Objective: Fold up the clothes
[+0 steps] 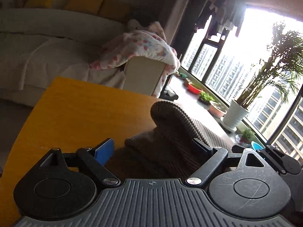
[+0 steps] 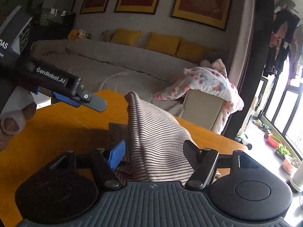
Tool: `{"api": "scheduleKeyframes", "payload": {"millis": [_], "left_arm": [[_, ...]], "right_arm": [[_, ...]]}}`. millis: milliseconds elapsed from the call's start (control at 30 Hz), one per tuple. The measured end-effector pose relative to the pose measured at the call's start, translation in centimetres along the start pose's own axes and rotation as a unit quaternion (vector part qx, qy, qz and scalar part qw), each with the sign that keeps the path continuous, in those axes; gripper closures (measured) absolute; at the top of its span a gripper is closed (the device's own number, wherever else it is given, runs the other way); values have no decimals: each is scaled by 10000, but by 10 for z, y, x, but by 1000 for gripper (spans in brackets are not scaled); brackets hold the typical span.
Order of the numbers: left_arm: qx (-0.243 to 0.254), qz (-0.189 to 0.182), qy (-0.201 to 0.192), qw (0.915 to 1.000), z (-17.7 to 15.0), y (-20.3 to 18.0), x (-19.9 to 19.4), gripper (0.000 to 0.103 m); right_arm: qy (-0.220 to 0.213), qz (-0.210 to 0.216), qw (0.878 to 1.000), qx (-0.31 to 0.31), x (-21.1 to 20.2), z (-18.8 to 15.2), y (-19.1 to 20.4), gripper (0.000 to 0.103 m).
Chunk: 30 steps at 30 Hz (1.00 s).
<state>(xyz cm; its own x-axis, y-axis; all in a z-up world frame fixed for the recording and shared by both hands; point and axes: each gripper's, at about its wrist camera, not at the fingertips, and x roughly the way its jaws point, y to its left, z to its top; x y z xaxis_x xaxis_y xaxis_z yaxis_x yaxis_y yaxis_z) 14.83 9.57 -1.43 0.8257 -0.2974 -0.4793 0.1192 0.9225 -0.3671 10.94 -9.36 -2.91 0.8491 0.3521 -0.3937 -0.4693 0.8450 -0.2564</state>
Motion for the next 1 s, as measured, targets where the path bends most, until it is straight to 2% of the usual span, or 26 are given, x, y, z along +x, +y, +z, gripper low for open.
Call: {"api": "scheduleKeyframes", "payload": {"millis": [133, 200, 267, 367, 433, 567, 600, 633, 667, 700, 733, 800, 833, 900, 967, 1000], "left_arm": [[-146, 65, 139, 9998, 2, 5, 1, 12], [-267, -8, 211, 9994, 0, 11, 1, 12], [-370, -117, 295, 9988, -1, 13, 7, 12], [-420, -302, 450, 9976, -5, 6, 25, 14], [-425, -375, 552, 9969, -7, -1, 38, 19], [-520, -437, 804, 9944, -13, -9, 62, 28], [-515, -421, 832, 9943, -14, -8, 65, 27], [-509, -402, 858, 9942, -15, -8, 67, 27], [-475, -341, 884, 9944, -17, -7, 69, 30], [-439, -275, 909, 9945, -18, -6, 70, 30], [-417, -271, 888, 9948, -19, -5, 71, 28], [-396, -251, 875, 9951, -20, -6, 71, 28], [-398, -226, 892, 9950, -19, -7, 70, 29], [-405, -268, 915, 9946, -19, -10, 66, 31], [-416, -419, 924, 9940, -19, -15, 58, 34], [-449, -513, 951, 9931, -20, -17, 56, 40]], "right_arm": [[163, -427, 9953, -857, 28, -11, 32, 39], [299, -420, 9915, -1197, 30, -18, 38, 39], [245, -548, 9859, -1565, 24, -25, 45, 39], [-45, -1067, 9745, -1972, 10, -32, 51, 40], [2, -1219, 9694, -2132, 10, -36, 54, 39], [79, -1056, 9685, -2254, 18, -45, 57, 37], [43, -1051, 9697, -2205, 17, -44, 54, 41], [-3, -1094, 9711, -2120, 14, -42, 50, 50], [-50, -1139, 9725, -2032, 11, -39, 45, 52], [-103, -1315, 9678, -2143, 10, -39, 43, 54], [-155, -1498, 9623, -2265, 9, -39, 41, 54], [-80, -1592, 9553, -2491, 14, -44, 38, 53], [-7, -1537, 9565, -2479, 17, -47, 35, 47], [61, -1429, 9614, -2352, 24, -51, 30, 42], [72, -1312, 9669, -2188, 28, -50, 23, 41], [63, -1250, 9695, -2109, 27, -48, 18, 42]]}}
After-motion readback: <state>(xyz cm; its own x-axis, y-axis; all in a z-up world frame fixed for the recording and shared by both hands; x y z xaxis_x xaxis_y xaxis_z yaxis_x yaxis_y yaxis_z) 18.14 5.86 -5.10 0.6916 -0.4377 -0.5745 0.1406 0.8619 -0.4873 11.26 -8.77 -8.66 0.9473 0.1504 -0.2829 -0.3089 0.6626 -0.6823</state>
